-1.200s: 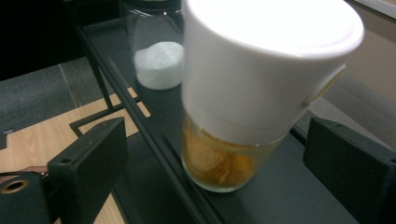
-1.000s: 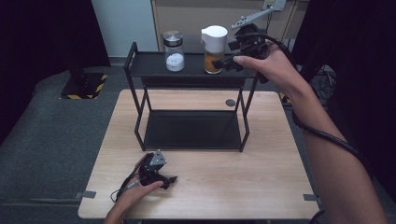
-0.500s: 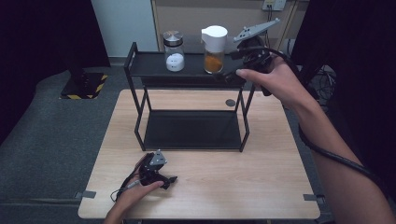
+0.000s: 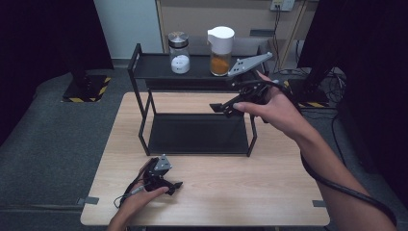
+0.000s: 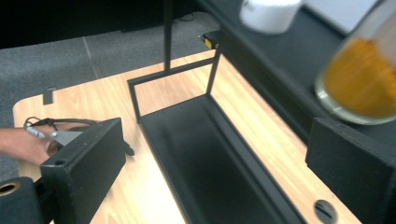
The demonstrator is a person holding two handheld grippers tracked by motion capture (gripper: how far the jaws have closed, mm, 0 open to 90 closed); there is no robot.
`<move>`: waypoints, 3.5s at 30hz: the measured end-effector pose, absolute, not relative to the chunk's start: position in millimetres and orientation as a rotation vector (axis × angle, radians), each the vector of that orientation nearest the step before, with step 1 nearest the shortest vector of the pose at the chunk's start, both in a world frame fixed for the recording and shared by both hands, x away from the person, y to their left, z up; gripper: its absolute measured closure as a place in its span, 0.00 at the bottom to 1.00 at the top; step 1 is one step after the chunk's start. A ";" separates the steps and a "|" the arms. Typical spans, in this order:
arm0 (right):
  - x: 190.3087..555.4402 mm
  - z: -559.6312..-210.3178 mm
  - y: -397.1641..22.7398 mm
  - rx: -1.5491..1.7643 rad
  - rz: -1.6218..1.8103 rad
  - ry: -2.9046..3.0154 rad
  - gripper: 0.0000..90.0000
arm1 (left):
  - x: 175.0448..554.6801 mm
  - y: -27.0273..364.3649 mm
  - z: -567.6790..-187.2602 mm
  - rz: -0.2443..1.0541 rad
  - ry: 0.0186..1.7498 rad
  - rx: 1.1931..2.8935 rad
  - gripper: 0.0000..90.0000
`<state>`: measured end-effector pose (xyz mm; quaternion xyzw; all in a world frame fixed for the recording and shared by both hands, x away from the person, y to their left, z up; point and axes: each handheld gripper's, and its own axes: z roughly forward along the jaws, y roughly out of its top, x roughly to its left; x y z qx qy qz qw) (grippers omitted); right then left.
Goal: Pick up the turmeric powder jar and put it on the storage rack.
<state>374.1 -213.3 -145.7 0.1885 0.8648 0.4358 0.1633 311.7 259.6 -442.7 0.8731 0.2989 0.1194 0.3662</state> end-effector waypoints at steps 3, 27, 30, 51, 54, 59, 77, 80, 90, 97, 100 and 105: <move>373.4 -157.9 -209.0 0.531 1.234 2.485 0.06 | 311.8 259.6 -442.7 0.307 0.768 2.244 0.00; 362.9 -277.6 -210.1 0.645 1.194 2.575 0.07 | 311.7 259.7 -442.8 0.306 0.768 2.244 0.00; 360.5 -295.4 -210.7 0.659 1.184 2.585 0.07 | 311.6 259.7 -442.8 0.307 0.767 2.244 0.00; 328.7 -384.7 -222.0 0.624 1.132 2.682 0.06 | 311.1 259.5 -442.7 0.309 0.769 2.244 0.00; 324.0 -395.8 -227.1 0.646 1.101 2.682 0.06 | 311.1 259.4 -442.7 0.309 0.770 2.244 0.00; 319.2 -407.0 -237.0 0.665 1.069 2.682 0.06 | 311.0 259.4 -442.8 0.309 0.770 2.244 0.00; 311.4 -418.0 -291.7 0.817 1.016 2.603 0.06 | 310.5 259.2 -442.7 0.311 0.773 2.243 0.00; 312.3 -419.3 -300.2 0.860 1.018 2.582 0.06 | 310.3 259.1 -442.8 0.311 0.774 2.243 0.00; 321.6 -425.6 -322.2 1.020 0.993 2.496 0.06 | 310.2 259.1 -442.8 0.312 0.775 2.242 0.00; 328.5 -431.4 -328.9 1.106 0.982 2.446 0.06 | 310.2 259.1 -442.8 0.312 0.775 2.242 0.00; 328.7 -432.9 -329.4 1.109 0.987 2.436 0.06 | 310.2 259.1 -442.8 0.312 0.775 2.242 0.00; 325.4 -435.3 -326.4 1.085 0.976 2.429 0.04 | 310.0 258.9 -442.7 0.312 0.776 2.243 0.00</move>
